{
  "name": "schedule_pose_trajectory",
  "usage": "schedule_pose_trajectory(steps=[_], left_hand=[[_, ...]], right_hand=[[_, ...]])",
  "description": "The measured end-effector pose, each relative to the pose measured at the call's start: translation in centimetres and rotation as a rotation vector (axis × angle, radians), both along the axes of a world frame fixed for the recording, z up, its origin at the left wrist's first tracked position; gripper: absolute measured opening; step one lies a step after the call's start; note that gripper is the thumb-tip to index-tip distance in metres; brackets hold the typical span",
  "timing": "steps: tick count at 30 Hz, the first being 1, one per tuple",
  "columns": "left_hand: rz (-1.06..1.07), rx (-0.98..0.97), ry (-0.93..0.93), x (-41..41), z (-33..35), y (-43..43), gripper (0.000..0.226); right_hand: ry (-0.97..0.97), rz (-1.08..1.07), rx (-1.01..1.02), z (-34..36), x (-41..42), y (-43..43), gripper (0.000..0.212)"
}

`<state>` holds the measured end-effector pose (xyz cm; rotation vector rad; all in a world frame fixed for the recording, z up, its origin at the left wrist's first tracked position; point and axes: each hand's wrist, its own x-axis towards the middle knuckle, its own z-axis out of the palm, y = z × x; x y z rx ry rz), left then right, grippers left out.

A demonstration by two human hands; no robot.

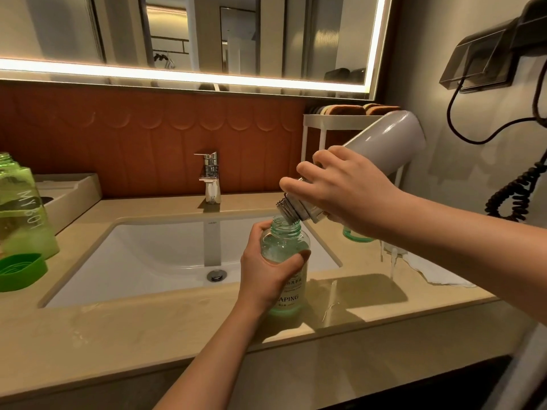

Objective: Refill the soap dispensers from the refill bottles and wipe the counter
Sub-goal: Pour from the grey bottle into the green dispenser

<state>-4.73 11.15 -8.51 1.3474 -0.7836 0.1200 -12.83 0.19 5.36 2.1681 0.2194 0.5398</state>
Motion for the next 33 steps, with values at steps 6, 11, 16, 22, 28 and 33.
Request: schedule_pose_trajectory(steps=[6,11,16,22,28,33], left_hand=[[0.014,-0.004,-0.001,0.0,0.0,0.0,0.059],[0.01,-0.001,0.011,-0.1,0.0,0.0,0.06],[0.005,0.004,0.01,-0.1,0.0,0.0,0.059],[0.014,-0.006,0.005,-0.1,0.0,-0.1,0.051],[0.007,0.007,0.001,0.1,0.0,-0.5,0.055],[-0.017,0.015,0.025,0.1,0.1,-1.4,0.061]], right_hand=[[-0.003,-0.002,0.172,-0.9,0.1,-1.3,0.076],[0.029,0.01,0.599,-1.9,-0.2,-2.2,0.081],[0.012,0.088,0.927,-3.8,-0.7,-3.1,0.081],[-0.097,0.184,1.401,-6.1,-0.2,-4.2,0.075],[-0.307,0.174,1.701,-6.8,0.0,-6.4,0.074],[-0.426,0.085,1.839,-7.0,0.0,-8.5,0.077]])
